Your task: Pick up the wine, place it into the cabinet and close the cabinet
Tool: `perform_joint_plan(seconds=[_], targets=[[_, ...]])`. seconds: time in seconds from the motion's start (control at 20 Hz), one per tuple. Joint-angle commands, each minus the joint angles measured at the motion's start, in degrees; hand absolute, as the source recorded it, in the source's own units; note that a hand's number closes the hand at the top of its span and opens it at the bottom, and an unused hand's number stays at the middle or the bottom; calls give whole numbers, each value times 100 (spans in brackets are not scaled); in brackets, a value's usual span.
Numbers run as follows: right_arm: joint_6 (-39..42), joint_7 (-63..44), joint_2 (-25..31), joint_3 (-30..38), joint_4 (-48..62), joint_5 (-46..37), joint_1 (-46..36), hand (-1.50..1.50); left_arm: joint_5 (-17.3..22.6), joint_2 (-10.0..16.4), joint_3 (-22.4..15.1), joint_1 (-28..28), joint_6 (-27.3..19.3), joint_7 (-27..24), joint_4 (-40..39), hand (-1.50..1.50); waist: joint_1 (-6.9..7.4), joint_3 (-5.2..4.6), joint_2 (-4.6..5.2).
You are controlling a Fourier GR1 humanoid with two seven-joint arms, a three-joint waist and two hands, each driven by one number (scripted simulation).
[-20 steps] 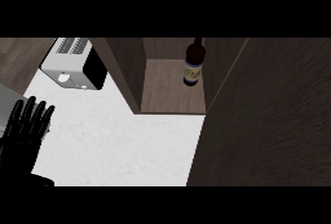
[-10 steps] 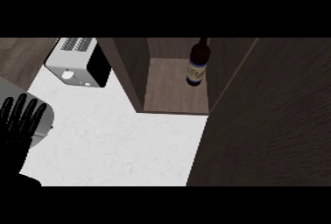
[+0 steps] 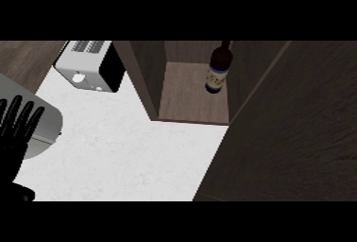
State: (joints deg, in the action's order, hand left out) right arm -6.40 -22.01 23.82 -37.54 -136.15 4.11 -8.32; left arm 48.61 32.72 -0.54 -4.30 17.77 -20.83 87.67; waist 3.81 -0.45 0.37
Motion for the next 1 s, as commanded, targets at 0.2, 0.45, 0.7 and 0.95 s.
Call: perform_joint_plan(seconds=[0.2, 0.45, 0.7, 0.95], targets=[[-834, -1354, -2319, -483, 1616, -83, -2588, 150, 152, 194, 300, 32, 298, 48, -264, -150, -104, 15, -31], [-1483, -1471, -2362, 165, 3075, 517, -4386, 150, -17, 76, 301, 63, 282, 15, -450, -150, -143, 30, -27], [-1220, -443, -2376, 795, 4510, 1356, -4883, 150, 46, 25, 449, 123, 478, 43, -628, -150, -184, 39, 8], [-1286, -327, -2380, 991, 4917, 1842, -5017, 150, 55, 33, 679, 59, 551, 181, -569, -150, -281, 42, -23]])
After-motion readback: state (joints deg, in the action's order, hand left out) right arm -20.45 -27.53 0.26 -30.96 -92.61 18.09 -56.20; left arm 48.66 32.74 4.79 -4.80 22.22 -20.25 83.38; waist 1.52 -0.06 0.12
